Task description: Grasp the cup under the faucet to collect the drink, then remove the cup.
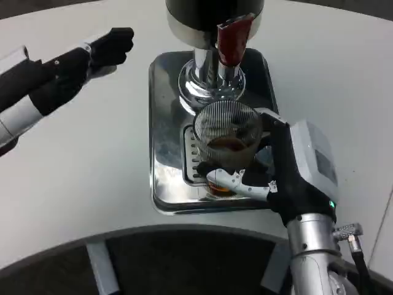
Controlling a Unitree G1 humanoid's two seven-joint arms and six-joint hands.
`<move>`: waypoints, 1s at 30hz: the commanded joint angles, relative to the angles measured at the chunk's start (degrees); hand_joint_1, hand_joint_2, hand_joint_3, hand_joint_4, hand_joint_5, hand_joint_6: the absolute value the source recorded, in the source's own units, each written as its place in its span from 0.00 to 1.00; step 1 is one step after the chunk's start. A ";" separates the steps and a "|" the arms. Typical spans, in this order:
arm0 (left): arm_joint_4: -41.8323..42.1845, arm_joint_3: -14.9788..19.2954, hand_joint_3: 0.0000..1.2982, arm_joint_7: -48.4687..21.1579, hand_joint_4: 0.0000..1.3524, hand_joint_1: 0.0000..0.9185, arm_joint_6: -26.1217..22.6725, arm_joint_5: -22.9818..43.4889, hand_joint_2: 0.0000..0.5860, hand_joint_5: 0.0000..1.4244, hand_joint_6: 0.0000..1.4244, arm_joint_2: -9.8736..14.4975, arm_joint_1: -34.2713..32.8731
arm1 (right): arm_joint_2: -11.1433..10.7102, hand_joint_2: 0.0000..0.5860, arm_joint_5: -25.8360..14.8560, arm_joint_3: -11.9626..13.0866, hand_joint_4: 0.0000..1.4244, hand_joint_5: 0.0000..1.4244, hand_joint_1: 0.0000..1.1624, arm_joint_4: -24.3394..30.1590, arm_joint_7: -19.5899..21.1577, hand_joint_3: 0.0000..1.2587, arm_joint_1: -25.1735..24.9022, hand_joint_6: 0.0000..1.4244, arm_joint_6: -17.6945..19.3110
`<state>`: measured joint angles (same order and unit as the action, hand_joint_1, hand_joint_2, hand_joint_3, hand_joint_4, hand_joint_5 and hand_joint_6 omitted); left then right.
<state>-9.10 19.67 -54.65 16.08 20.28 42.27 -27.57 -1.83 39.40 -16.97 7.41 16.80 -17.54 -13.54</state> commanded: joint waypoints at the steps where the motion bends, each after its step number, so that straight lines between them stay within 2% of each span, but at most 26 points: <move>1: 1.65 -0.26 0.04 1.31 0.00 0.00 2.69 -1.31 0.03 0.00 0.00 -0.10 3.34 | -0.50 0.29 0.76 -0.98 0.77 0.75 0.89 5.40 -0.64 0.75 2.90 0.87 2.22; 11: 3.82 -1.94 0.03 4.05 0.00 0.00 6.96 -2.99 0.03 0.00 0.00 -1.05 8.67 | -1.70 0.29 2.01 -1.35 0.77 0.75 0.89 15.81 -4.29 0.76 9.96 0.89 1.95; 20: 7.22 -3.59 0.00 4.88 0.00 0.00 10.09 -3.47 0.02 0.00 0.00 -2.35 13.54 | -2.40 0.28 3.31 -2.03 0.77 0.75 0.89 22.87 -7.79 0.76 15.32 0.89 2.06; 26: 9.17 -4.49 0.00 6.96 0.00 0.00 12.22 -5.67 0.01 0.00 0.00 -3.08 16.33 | -3.02 0.27 4.07 -2.97 0.77 0.75 0.89 26.88 -9.49 0.76 19.06 0.90 2.64; 30: 10.49 -5.33 0.00 9.54 0.00 0.00 15.11 -9.45 0.01 0.00 0.00 -3.78 17.89 | -3.42 0.27 4.38 -3.41 0.77 0.75 0.90 29.45 -10.92 0.76 20.97 0.90 2.93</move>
<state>0.18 14.97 -46.68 28.78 12.93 39.07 -11.37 -5.13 43.41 -19.78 33.86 6.47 2.24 -13.01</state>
